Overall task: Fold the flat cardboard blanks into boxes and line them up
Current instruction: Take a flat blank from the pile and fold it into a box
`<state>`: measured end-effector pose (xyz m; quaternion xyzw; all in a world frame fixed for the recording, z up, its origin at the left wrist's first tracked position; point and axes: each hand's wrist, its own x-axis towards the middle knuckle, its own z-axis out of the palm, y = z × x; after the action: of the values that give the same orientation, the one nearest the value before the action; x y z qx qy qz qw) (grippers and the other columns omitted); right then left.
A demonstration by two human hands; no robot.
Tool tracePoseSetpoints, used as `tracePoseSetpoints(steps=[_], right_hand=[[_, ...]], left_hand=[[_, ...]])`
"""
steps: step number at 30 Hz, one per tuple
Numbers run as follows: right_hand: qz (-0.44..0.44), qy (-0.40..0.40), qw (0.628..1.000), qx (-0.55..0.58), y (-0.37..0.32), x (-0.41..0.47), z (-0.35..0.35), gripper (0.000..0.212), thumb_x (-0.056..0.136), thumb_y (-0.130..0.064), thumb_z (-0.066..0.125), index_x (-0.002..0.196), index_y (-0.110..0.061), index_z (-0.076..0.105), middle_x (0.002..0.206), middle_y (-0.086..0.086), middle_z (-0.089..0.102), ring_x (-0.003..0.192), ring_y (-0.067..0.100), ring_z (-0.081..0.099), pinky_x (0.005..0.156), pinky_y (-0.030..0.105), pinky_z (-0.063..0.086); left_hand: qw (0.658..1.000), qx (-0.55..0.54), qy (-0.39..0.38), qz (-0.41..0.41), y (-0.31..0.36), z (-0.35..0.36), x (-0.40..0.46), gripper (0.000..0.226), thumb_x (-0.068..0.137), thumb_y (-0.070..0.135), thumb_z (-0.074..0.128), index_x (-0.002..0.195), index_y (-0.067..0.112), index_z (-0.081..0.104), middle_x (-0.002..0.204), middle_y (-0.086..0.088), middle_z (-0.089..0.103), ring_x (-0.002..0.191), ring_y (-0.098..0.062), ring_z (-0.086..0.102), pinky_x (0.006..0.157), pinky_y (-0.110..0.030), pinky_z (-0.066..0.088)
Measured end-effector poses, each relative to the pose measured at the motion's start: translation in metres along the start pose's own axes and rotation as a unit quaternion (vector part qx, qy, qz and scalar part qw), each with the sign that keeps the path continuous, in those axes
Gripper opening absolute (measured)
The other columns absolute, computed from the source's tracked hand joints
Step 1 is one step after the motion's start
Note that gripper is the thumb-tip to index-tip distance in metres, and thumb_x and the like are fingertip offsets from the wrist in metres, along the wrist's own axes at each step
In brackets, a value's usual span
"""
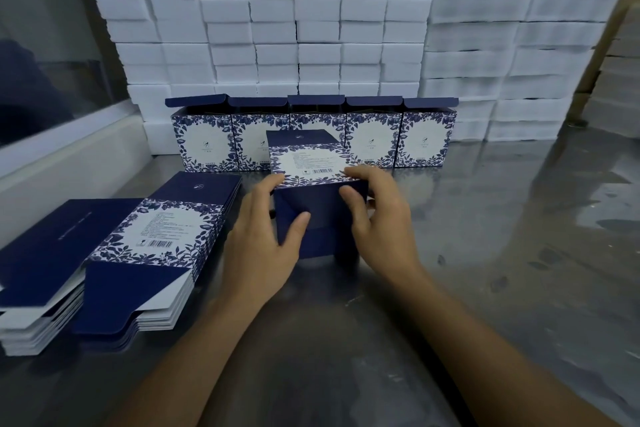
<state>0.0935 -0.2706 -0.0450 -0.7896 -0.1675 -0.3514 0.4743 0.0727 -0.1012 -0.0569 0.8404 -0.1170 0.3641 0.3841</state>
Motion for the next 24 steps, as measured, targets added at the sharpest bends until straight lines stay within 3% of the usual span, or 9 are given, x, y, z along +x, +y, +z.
tracePoseSetpoints(steps=[3, 7, 10, 14, 17, 20, 24], right_hand=[[0.015, 0.013, 1.0, 0.018, 0.003, 0.002, -0.002, 0.012, 0.099, -0.014, 0.06, 0.109, -0.018, 0.066, 0.105, -0.007, 0.058, 0.095, 0.003, 0.055, 0.081, 0.021, 0.046], [0.007, 0.027, 0.999, 0.03, 0.004, 0.004, -0.001, 0.012, 0.096, -0.019, 0.061, 0.099, -0.031, 0.064, 0.1, -0.01, 0.057, 0.091, -0.005, 0.053, 0.078, 0.009, 0.042], [0.022, 0.008, 0.999, 0.038, 0.009, 0.004, 0.0, 0.017, 0.094, -0.03, 0.06, 0.11, -0.035, 0.063, 0.109, -0.014, 0.06, 0.098, 0.001, 0.057, 0.082, 0.027, 0.052], [0.062, -0.109, 0.991, 0.047, 0.015, 0.001, -0.002, 0.063, 0.085, -0.021, 0.078, 0.132, -0.045, 0.043, 0.131, -0.019, 0.053, 0.111, 0.014, 0.059, 0.083, 0.046, 0.058], [0.038, -0.117, 0.992, -0.015, 0.016, 0.0, -0.003, 0.076, 0.078, -0.016, 0.083, 0.132, -0.044, 0.037, 0.134, -0.018, 0.049, 0.113, 0.018, 0.057, 0.082, 0.048, 0.057], [-0.004, -0.062, 0.996, -0.056, 0.01, -0.003, 0.0, 0.068, 0.076, -0.019, 0.083, 0.123, -0.041, 0.039, 0.125, -0.017, 0.05, 0.104, 0.012, 0.055, 0.079, 0.042, 0.054], [-0.028, -0.032, 0.998, -0.054, 0.004, -0.005, 0.002, 0.061, 0.078, -0.019, 0.081, 0.118, -0.039, 0.04, 0.12, -0.015, 0.051, 0.098, 0.007, 0.051, 0.075, 0.033, 0.05]], left_hand=[[1.0, -0.002, -0.008, 0.013, -0.001, 0.0, -0.001, 0.066, 0.084, 0.03, 0.074, 0.137, 0.031, 0.035, 0.137, 0.008, 0.05, 0.107, 0.006, 0.044, 0.086, -0.013, 0.034], [1.0, -0.01, -0.013, 0.005, -0.005, 0.002, -0.002, 0.079, 0.08, 0.031, 0.078, 0.14, 0.036, 0.027, 0.138, 0.017, 0.045, 0.113, -0.004, 0.05, 0.083, -0.012, 0.035], [0.999, -0.014, -0.009, -0.033, -0.008, 0.003, -0.001, 0.093, 0.076, 0.035, 0.08, 0.146, 0.04, 0.019, 0.13, 0.028, 0.038, 0.112, -0.004, 0.05, 0.083, -0.022, 0.039], [0.999, -0.015, -0.017, -0.033, -0.011, 0.0, -0.001, 0.105, 0.074, 0.03, 0.083, 0.15, 0.042, 0.011, 0.151, 0.018, 0.034, 0.13, -0.006, 0.042, 0.093, -0.023, 0.037], [1.0, 0.002, -0.016, -0.018, -0.011, -0.001, -0.001, 0.099, 0.076, 0.027, 0.082, 0.147, 0.046, 0.016, 0.15, 0.017, 0.038, 0.127, -0.006, 0.045, 0.09, -0.024, 0.039], [0.999, 0.019, 0.02, -0.023, -0.011, 0.001, 0.0, 0.083, 0.076, 0.029, 0.081, 0.138, 0.041, 0.027, 0.133, 0.005, 0.056, 0.11, -0.021, 0.059, 0.077, -0.027, 0.042], [0.998, 0.029, 0.055, 0.002, -0.011, 0.001, 0.0, 0.075, 0.076, 0.032, 0.081, 0.132, 0.034, 0.032, 0.133, 0.006, 0.054, 0.112, -0.017, 0.056, 0.075, -0.024, 0.039]])
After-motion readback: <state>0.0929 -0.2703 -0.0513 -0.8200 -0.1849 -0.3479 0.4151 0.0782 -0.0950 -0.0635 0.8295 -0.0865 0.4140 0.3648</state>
